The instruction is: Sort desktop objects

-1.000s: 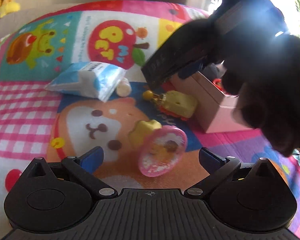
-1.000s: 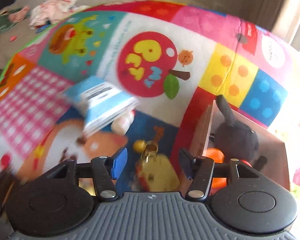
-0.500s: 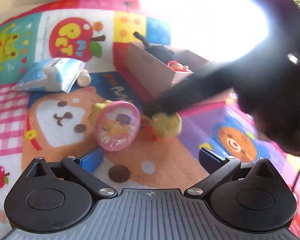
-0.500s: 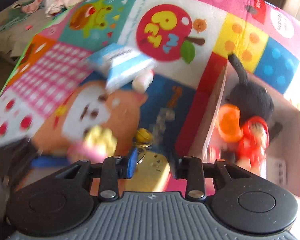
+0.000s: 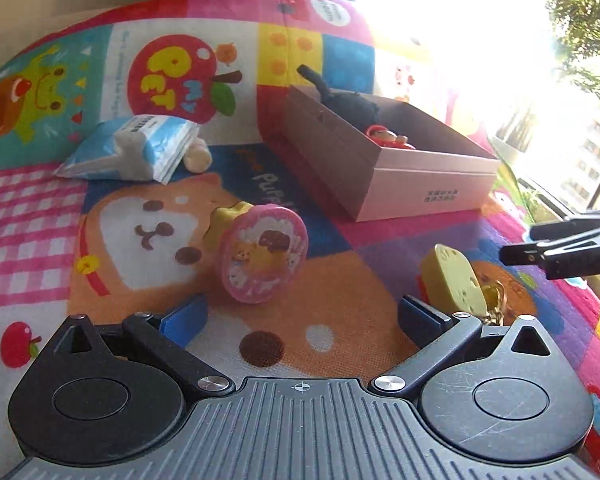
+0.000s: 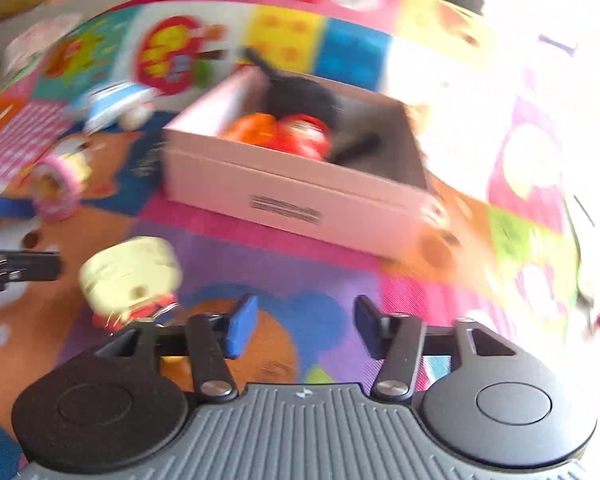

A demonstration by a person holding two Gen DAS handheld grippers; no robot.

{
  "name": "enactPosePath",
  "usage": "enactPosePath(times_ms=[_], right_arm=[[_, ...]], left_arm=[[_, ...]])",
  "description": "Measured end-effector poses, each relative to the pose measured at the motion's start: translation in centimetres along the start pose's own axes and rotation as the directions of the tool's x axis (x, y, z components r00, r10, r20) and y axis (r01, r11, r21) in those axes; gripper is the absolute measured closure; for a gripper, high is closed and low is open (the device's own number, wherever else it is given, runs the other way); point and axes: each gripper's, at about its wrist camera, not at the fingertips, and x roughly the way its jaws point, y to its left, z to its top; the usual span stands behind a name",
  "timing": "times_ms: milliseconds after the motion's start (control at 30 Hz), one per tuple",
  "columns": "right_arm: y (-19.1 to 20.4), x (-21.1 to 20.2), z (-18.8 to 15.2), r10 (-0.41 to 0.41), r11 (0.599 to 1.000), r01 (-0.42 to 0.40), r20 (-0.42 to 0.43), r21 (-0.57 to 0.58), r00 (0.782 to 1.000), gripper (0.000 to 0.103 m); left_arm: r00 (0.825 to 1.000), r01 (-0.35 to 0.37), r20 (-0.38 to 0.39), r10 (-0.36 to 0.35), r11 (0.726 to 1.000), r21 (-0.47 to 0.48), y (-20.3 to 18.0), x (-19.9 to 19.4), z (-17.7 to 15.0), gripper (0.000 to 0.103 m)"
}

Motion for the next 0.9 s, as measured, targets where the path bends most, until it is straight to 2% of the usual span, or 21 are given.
enactPosePath(times_ms=[33,133,233,300,367,433,500,533,600,700,767,833,900], right_arm=[[-1.2,0.1,-0.5,-0.002,0.997,0.001,0.003,0.072,1.0,0.028],[-3.5,0.0,-2.1,0.002,0.974,-0.01,0.034,0.226,0.999,0.022],[-4.1,0.0,-3.6,0.006,0.948,-0.031,0.081,0.316,0.997,0.016],[-3.6,0.1,-4.3,-0.01,0.946,-0.025,0.108,0.323,0.994,0.015],[-2.9,-0.1,-4.2,-0.036,0.954,-0.005,0.132,0.301,0.991,0.012],[-2.6,-0.6,-4.3,-0.047,0.955,-0.006,0.168,0.297,0.985,0.002],[-2.8,-0.8,-4.4,-0.041,0.952,-0.017,0.185,0.305,0.982,0.002],[-2.9,-0.7,-4.4,-0.038,0.95,-0.021,0.182,0.312,0.983,0.002],[-3.3,-0.5,-4.4,-0.034,0.942,-0.025,0.17,0.334,0.985,0.002],[-3.9,-0.1,-4.4,-0.024,0.929,-0.035,0.155,0.367,0.988,0.002],[-4.1,0.1,-4.5,-0.017,0.922,-0.042,0.148,0.384,0.989,0.002],[-4.3,0.3,-4.5,-0.01,0.918,-0.048,0.143,0.394,0.99,0.002],[-4.3,0.3,-4.5,-0.004,0.916,-0.052,0.14,0.397,0.99,0.001]], left_arm=[[1.0,-0.012,0.007,0.012,1.0,-0.02,0.2,-0.2,0.2,0.0],[0.998,-0.053,0.033,0.054,0.998,-0.038,0.5,-0.5,1.5,0.0],[0.976,-0.198,0.092,0.199,0.98,-0.021,0.9,-0.4,4.3,0.0],[0.949,-0.282,0.132,0.285,0.959,-0.04,2.0,0.1,6.4,0.0],[0.928,-0.331,0.149,0.341,0.939,-0.089,3.6,1.1,8.5,0.0],[0.916,-0.351,0.161,0.367,0.928,-0.123,5.1,2.3,10.6,0.0],[0.908,-0.369,0.167,0.385,0.922,-0.118,6.5,4.0,13.0,0.0],[0.896,-0.4,0.162,0.414,0.91,-0.11,7.1,5.1,14.1,0.0],[0.863,-0.477,0.139,0.487,0.873,-0.097,8.6,7.4,16.1,0.0],[0.86,-0.507,0.018,0.51,0.856,-0.1,11.2,11.0,18.0,0.0],[0.85,-0.527,-0.058,0.523,0.843,-0.113,12.5,12.5,17.9,0.0],[0.853,-0.518,-0.127,0.505,0.849,-0.104,12.9,13.2,17.2,0.0],[0.874,-0.477,-0.165,0.458,0.873,-0.101,12.5,12.6,15.8,0.0]])
